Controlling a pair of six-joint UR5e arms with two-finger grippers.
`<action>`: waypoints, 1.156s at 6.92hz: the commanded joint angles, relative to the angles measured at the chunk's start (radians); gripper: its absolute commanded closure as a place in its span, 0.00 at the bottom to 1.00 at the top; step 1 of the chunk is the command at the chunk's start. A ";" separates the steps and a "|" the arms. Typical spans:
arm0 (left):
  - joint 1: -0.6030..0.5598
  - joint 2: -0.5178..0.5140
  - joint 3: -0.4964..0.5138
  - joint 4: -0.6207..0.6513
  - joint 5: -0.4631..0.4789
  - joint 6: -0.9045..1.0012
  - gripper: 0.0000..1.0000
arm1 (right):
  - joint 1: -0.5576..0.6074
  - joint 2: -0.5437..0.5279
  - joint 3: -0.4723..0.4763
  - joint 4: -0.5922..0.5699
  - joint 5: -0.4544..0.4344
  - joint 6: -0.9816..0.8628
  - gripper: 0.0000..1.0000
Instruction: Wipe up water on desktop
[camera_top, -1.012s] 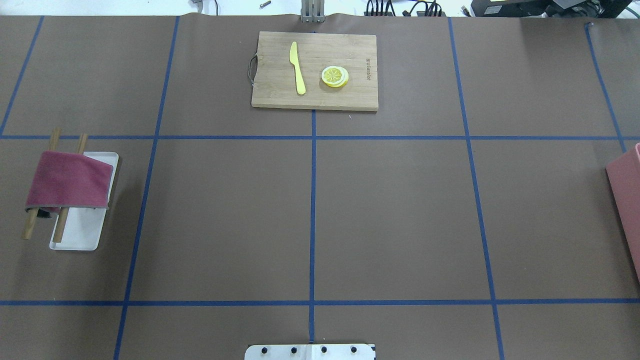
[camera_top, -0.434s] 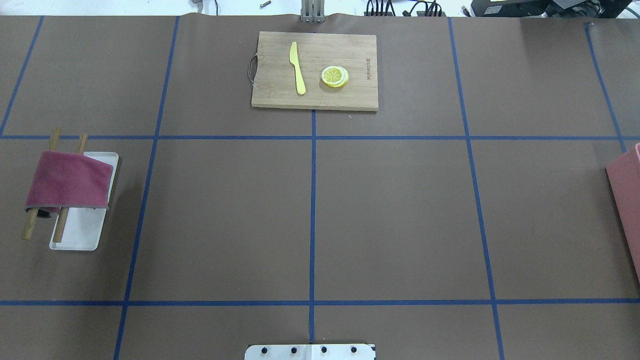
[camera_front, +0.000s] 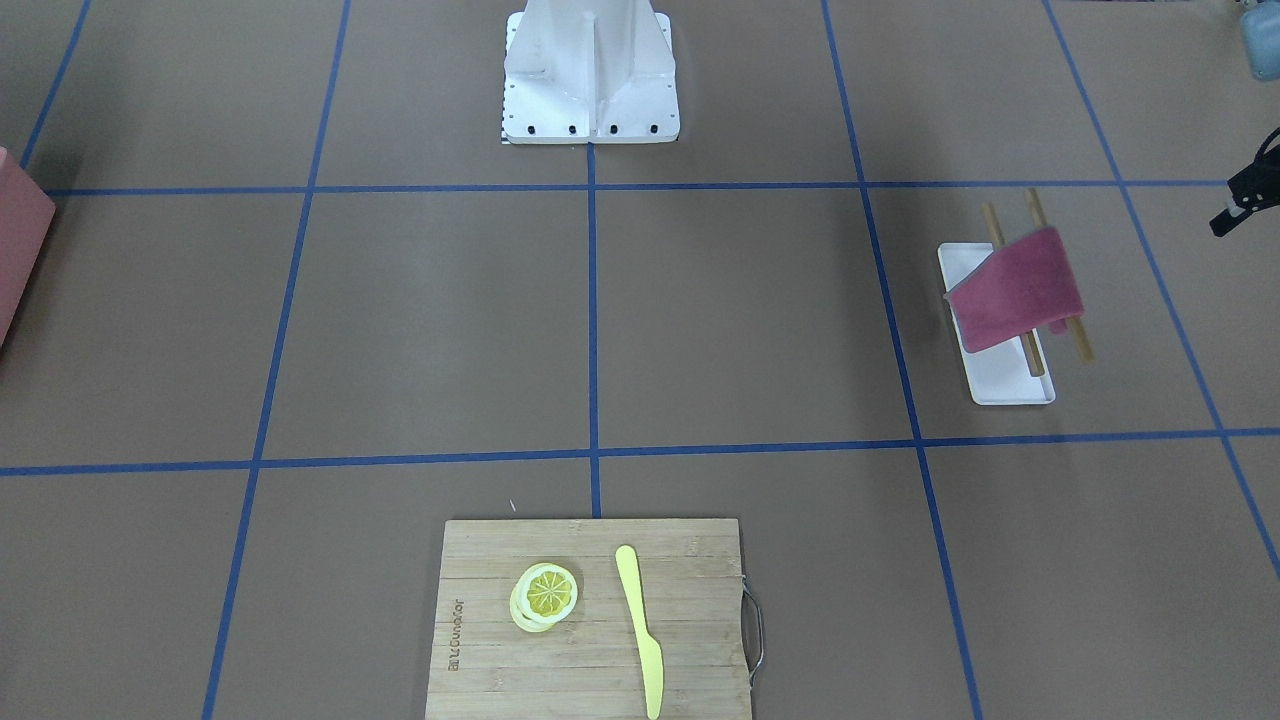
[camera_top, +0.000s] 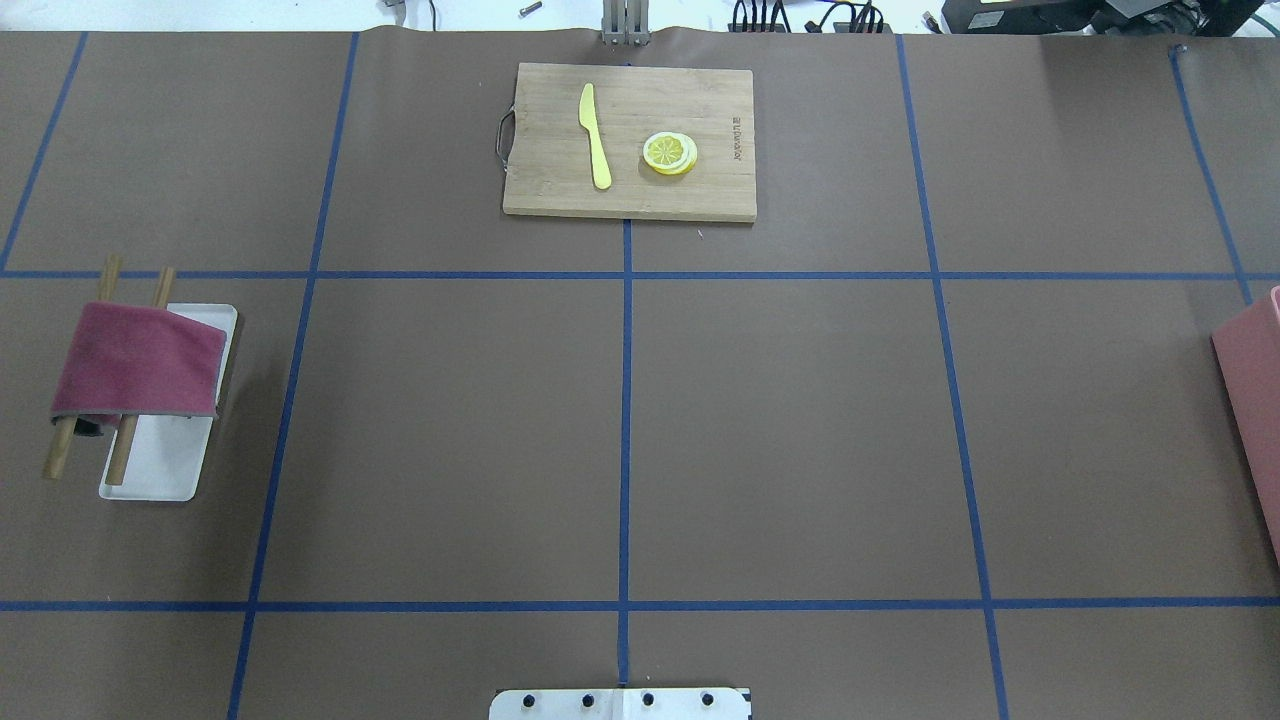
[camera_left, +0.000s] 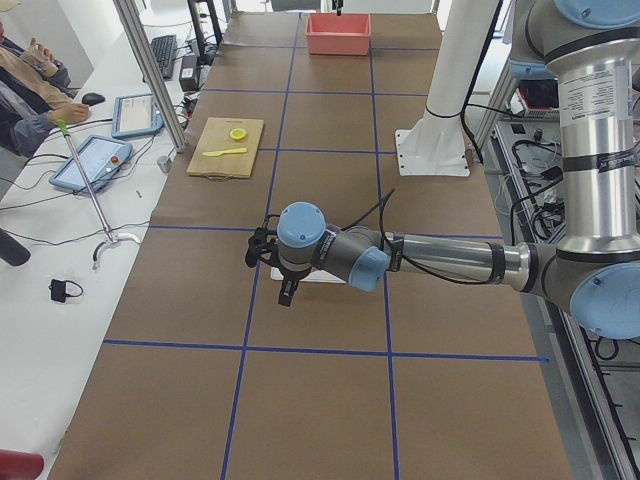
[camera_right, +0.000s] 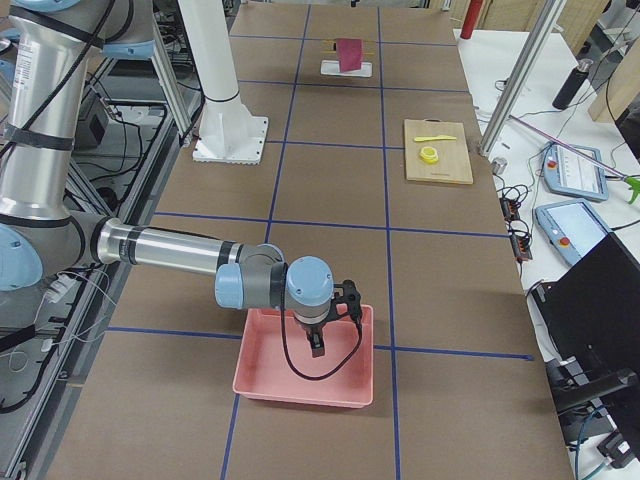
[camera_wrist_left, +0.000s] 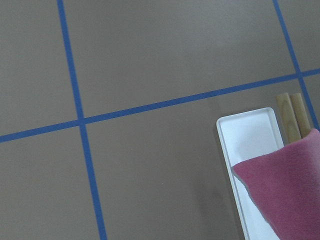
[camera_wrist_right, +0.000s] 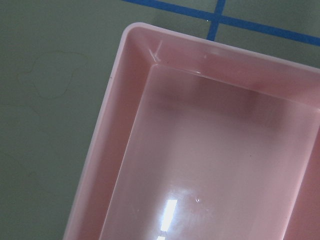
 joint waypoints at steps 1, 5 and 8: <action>0.108 0.000 -0.003 -0.081 -0.001 -0.233 0.02 | 0.000 -0.020 0.007 0.003 0.076 -0.003 0.00; 0.211 -0.024 -0.017 -0.167 0.062 -0.370 0.02 | 0.000 -0.050 -0.001 0.150 0.070 0.021 0.00; 0.307 -0.071 -0.019 -0.163 0.135 -0.545 0.03 | -0.012 -0.033 0.024 0.152 -0.053 0.021 0.00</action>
